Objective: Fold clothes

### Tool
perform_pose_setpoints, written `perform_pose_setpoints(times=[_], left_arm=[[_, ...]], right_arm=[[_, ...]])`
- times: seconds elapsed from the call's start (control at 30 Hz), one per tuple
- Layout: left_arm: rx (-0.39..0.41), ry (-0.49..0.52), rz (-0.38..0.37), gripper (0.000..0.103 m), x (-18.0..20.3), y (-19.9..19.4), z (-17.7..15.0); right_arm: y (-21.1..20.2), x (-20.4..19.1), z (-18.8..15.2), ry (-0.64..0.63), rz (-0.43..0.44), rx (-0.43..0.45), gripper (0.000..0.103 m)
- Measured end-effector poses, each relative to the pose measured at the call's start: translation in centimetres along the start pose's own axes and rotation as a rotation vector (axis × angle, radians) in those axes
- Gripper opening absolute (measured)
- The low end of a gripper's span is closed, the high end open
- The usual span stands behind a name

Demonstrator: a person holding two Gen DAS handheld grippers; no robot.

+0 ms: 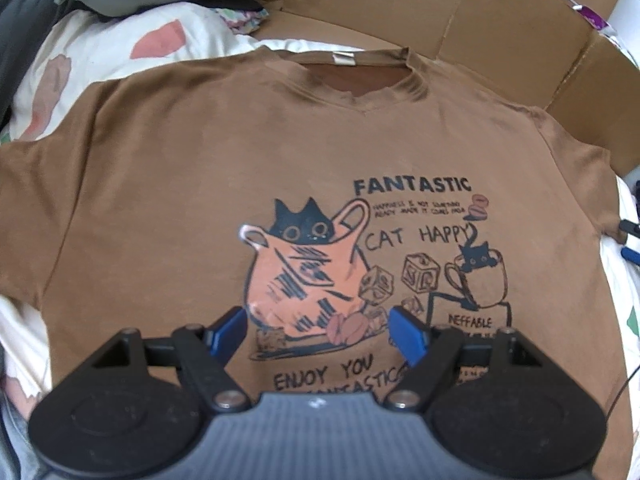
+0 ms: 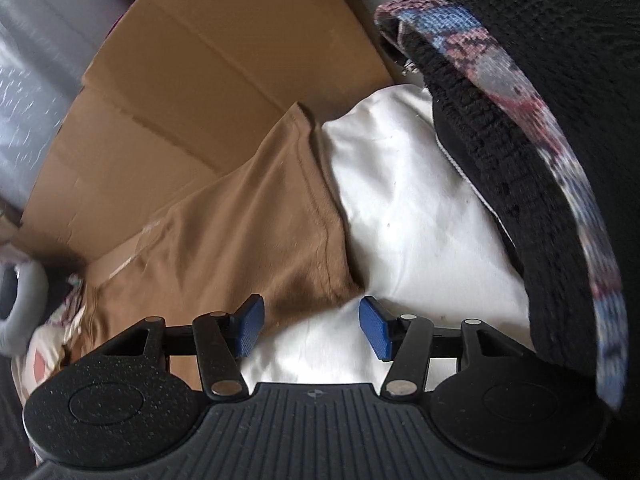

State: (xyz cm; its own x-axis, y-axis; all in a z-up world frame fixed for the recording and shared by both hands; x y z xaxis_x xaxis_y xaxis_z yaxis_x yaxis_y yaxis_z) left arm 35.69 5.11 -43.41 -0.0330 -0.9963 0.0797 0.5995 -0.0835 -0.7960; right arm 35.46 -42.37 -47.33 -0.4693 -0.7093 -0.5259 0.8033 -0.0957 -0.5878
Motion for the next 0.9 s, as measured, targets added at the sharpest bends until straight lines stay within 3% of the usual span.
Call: perform_pose_setpoints(times=[0.13, 0.27, 0.33, 0.57, 0.9], left_arm=[[-0.002, 0.007, -0.013, 0.080, 0.8, 0.3, -0.1], [-0.004, 0.018, -0.030, 0.080, 2.0, 0.5, -0.2], [-0.003, 0.029, -0.041, 0.080, 2.6, 0.6, -0.2], [0.003, 0.092, -0.086, 0.080, 6.0, 1.4, 0.1], [0.052, 0.197, -0.236, 0.076, 15.2, 3.5, 1.4]], right_arm=[[0.6, 0.3, 0.4, 0.035, -0.022, 0.009, 0.050], [0.7, 0.7, 0.7, 0.055, -0.042, 0.011, 0.016], [0.6, 0.8, 0.9, 0.055, -0.048, 0.016, 0.010], [-1.0, 0.1, 1.8, 0.000, -0.054, 0.068, 0.006], [-1.8, -1.4, 3.9, -0.096, -0.060, 0.128, 0.005]])
Point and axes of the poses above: each gripper's, at about its wrist camera, not at the fingertips, and y roughly the way its jaws point, x to its right, z to its top, the point moved 8 cm from there along y, roughly the way its jaws point, and after that the axes turned 13 degrees about x, right-handed, at the moved point
